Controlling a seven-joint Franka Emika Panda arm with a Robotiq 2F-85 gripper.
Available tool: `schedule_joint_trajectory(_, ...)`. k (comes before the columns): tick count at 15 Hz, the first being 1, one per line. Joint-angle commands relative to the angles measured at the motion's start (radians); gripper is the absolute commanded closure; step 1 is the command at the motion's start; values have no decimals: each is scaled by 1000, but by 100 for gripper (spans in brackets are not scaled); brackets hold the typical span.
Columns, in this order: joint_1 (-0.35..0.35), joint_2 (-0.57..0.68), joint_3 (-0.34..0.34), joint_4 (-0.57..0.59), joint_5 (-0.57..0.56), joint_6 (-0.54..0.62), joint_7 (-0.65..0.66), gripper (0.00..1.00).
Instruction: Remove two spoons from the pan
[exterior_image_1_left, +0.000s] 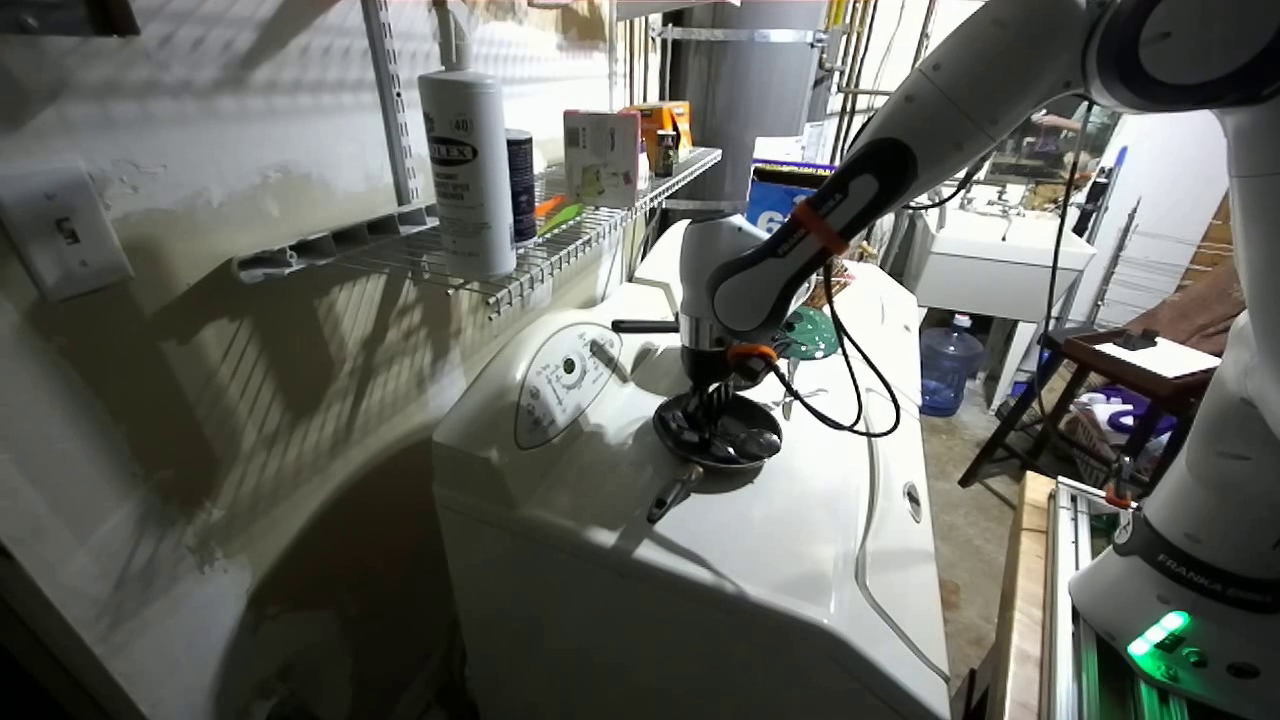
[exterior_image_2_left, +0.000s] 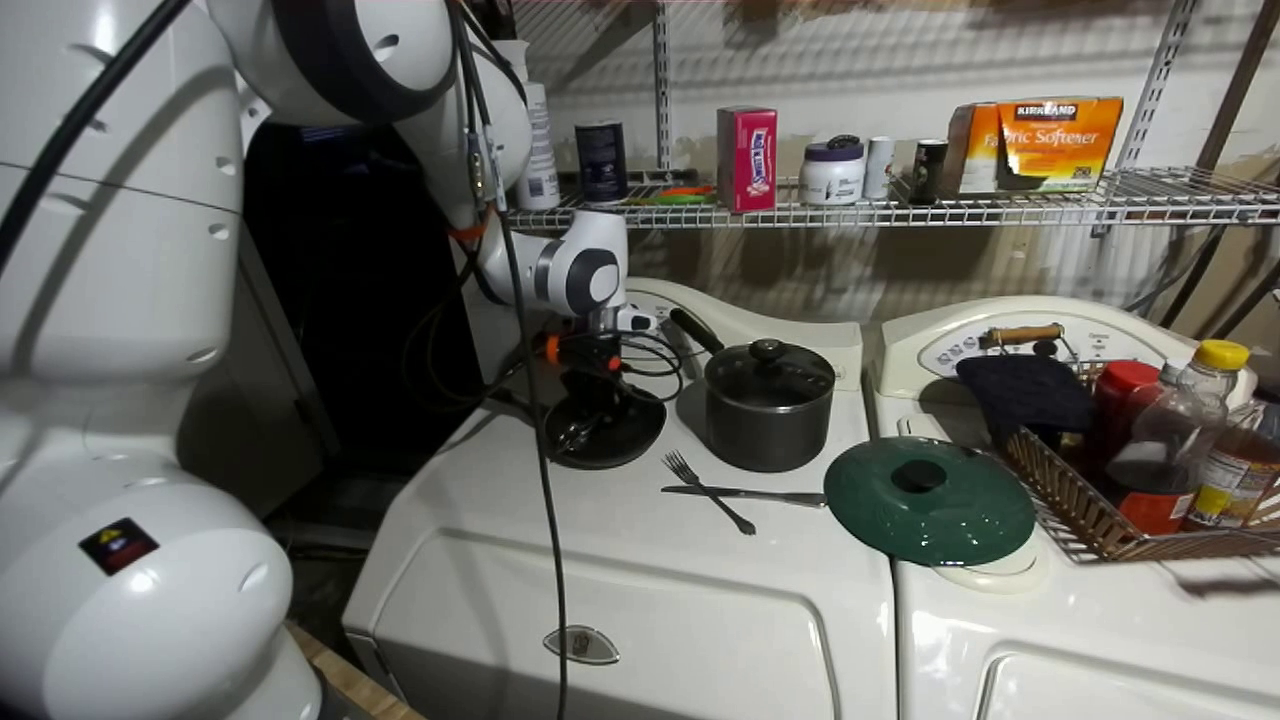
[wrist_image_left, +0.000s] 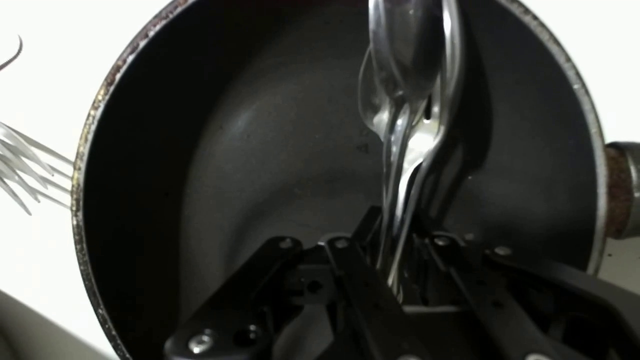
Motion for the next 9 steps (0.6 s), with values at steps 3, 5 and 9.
schedule_joint_trajectory(3,7,-63,-11,-17,3,-51,-8,95)
schedule_joint_trajectory(5,7,-78,-11,-18,2,-67,-9,95)
schedule_joint_trajectory(9,2,-95,-6,-15,11,-107,-22,95)
